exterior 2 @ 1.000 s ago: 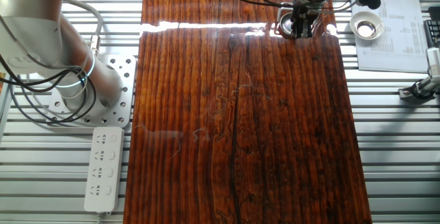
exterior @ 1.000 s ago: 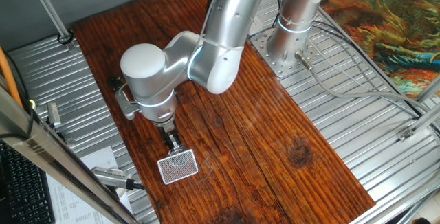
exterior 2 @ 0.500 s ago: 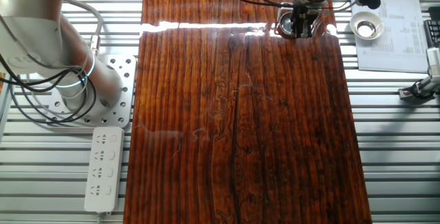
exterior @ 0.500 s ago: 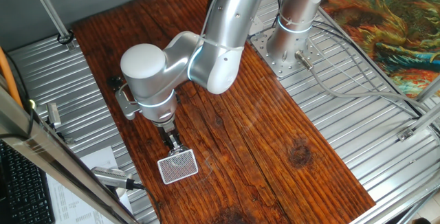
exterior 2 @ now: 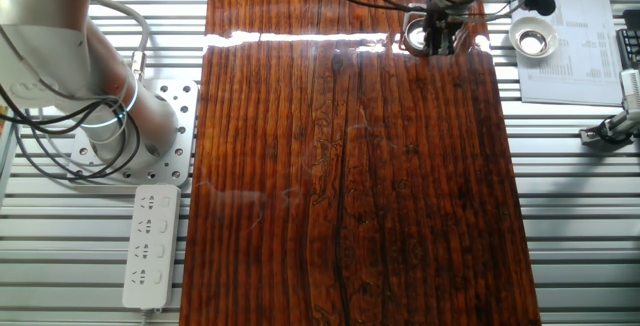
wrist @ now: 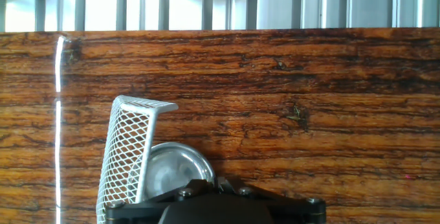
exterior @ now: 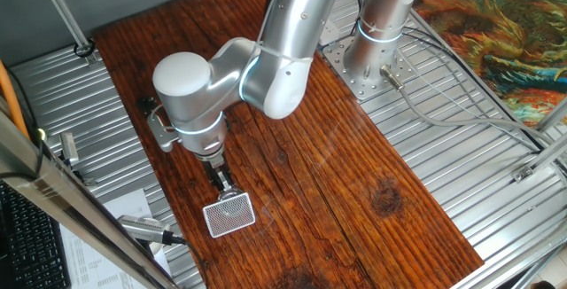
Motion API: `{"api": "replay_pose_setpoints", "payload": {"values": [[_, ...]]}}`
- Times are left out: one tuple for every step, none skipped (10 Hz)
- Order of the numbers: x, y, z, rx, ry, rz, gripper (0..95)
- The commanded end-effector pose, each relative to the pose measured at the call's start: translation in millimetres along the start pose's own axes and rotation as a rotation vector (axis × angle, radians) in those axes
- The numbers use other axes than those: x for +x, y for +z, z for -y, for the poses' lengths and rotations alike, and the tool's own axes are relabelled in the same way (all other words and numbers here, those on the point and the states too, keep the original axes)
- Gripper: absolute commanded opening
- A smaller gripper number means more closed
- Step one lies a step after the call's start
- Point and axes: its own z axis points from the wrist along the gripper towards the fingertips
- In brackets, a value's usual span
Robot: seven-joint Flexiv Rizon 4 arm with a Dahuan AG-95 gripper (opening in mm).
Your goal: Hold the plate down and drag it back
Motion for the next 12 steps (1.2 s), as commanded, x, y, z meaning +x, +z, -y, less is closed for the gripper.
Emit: {"api": "replay_pose_setpoints", "payload": {"values": [[-0.5, 0.3, -1.1, -0.036, 0.001, -0.003, 19.0], [-0.3, 0.3, -1.0, -0.039, -0.002, -0.002, 19.0], [-0.3, 0.3, -0.9, -0.039, -0.002, -0.003, 19.0], [-0.3, 0.8, -0.9, -0.039, -0.001, -0.009, 19.0], [-0.2, 2.3, -0.6, -0.038, 0.0, -0.011, 19.0], [-0.1, 3.9, -0.3, -0.038, -0.001, -0.01, 19.0], [-0.1, 3.8, -0.3, -0.038, -0.002, -0.009, 19.0], [-0.1, 4.0, -0.3, -0.039, -0.003, -0.011, 19.0], [0.0, 4.4, -0.2, -0.039, -0.004, -0.012, 19.0], [0.0, 4.8, -0.2, -0.04, -0.005, -0.012, 19.0], [0.0, 5.0, -0.3, -0.043, -0.006, -0.011, 19.0], [0.0, 5.1, -0.5, -0.046, -0.007, -0.01, 19.0]]}}
